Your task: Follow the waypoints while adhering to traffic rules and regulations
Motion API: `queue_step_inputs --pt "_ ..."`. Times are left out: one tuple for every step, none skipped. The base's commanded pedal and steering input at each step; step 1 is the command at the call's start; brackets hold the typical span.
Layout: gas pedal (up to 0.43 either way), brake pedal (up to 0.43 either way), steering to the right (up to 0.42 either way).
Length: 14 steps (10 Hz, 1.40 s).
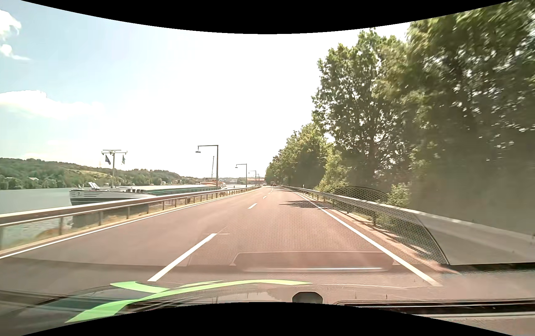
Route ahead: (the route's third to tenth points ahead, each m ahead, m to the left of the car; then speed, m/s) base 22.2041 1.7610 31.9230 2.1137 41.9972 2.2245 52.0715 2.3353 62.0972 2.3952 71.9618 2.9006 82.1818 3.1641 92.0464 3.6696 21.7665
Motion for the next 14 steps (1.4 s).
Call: queue_step_inputs --pt "0.169 0.0 -0.001" --pt "0.157 0.0 -0.001" --pt "0.157 0.0 -0.002" --pt "0.157 0.0 -0.001" --pt "0.157 0.0 -0.001" --pt "0.169 0.0 -0.001" --pt "0.189 0.0 -0.002" --pt "0.22 0.0 -0.002" --pt "0.228 0.0 -0.002" --pt "0.24 0.0 -0.002" --pt "0.24 0.0 -0.002" --pt "0.24 0.0 -0.003" --pt "0.24 0.0 -0.003" --pt "0.24 0.0 -0.003"
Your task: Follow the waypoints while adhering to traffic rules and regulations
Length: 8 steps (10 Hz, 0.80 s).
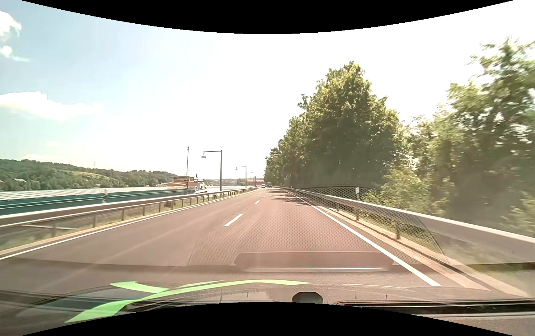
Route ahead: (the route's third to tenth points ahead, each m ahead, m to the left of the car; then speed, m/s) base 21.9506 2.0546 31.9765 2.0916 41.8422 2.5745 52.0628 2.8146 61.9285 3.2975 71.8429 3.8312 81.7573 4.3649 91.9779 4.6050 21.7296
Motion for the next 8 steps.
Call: queue_step_inputs --pt "0.24 0.0 -0.004" --pt "0.228 0.0 -0.003" --pt "0.228 0.0 -0.004" --pt "0.228 0.0 -0.004" --pt "0.228 0.0 -0.004" --pt "0.228 0.0 -0.006" --pt "0.228 0.0 -0.008" --pt "0.24 0.0 -0.008"
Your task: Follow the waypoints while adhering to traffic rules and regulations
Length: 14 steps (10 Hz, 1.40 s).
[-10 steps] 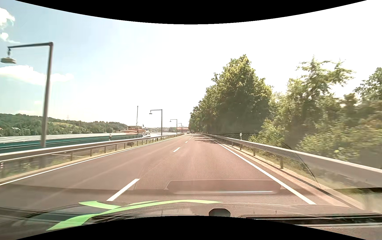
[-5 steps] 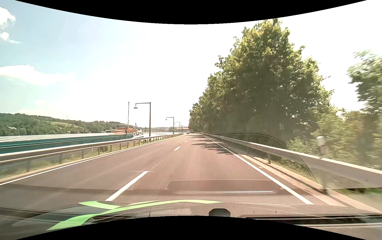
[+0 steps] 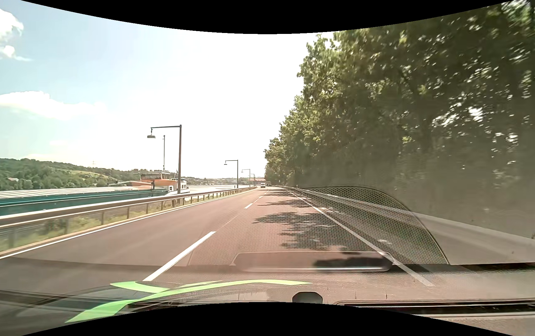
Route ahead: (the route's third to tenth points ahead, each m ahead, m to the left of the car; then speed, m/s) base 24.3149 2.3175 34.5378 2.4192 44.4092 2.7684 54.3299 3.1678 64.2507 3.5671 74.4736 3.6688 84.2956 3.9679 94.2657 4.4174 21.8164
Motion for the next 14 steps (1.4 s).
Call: queue_step_inputs --pt "0.248 0.0 -0.008" --pt "0.26 0.0 -0.008" --pt "0.26 0.0 -0.008" --pt "0.26 0.0 -0.008" --pt "0.26 0.0 -0.008" --pt "0.24 0.0 -0.007" --pt "0.22 0.0 -0.006" --pt "0.22 0.0 -0.006" --pt "0.22 0.0 -0.005" --pt "0.22 0.0 -0.004" --pt "0.22 0.0 -0.004" --pt "0.209 0.0 -0.004" --pt "0.189 0.0 -0.004" --pt "0.177 0.0 -0.004"
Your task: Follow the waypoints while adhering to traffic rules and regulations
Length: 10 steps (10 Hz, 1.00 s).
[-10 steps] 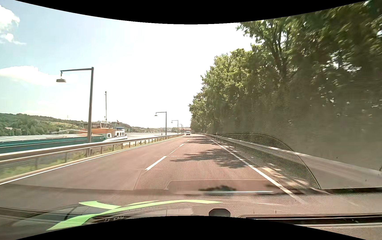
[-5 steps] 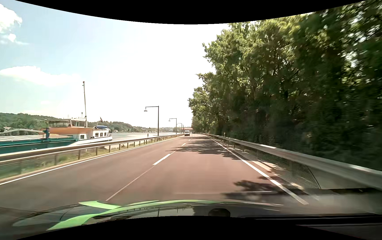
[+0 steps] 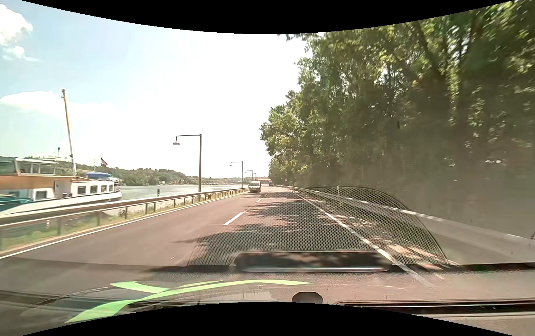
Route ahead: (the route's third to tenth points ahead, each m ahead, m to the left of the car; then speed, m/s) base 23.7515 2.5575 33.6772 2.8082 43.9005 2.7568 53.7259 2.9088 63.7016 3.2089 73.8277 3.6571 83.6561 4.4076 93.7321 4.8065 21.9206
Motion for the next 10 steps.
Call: queue_step_inputs --pt "0.169 0.0 -0.005" --pt "0.169 0.0 -0.005" --pt "0.177 0.0 -0.004" --pt "0.197 0.0 -0.004" --pt "0.22 0.0 -0.004" --pt "0.228 0.0 -0.005" --pt "0.24 0.0 -0.005" --pt "0.248 0.0 -0.005" --pt "0.248 0.0 -0.005" --pt "0.248 0.0 -0.005"
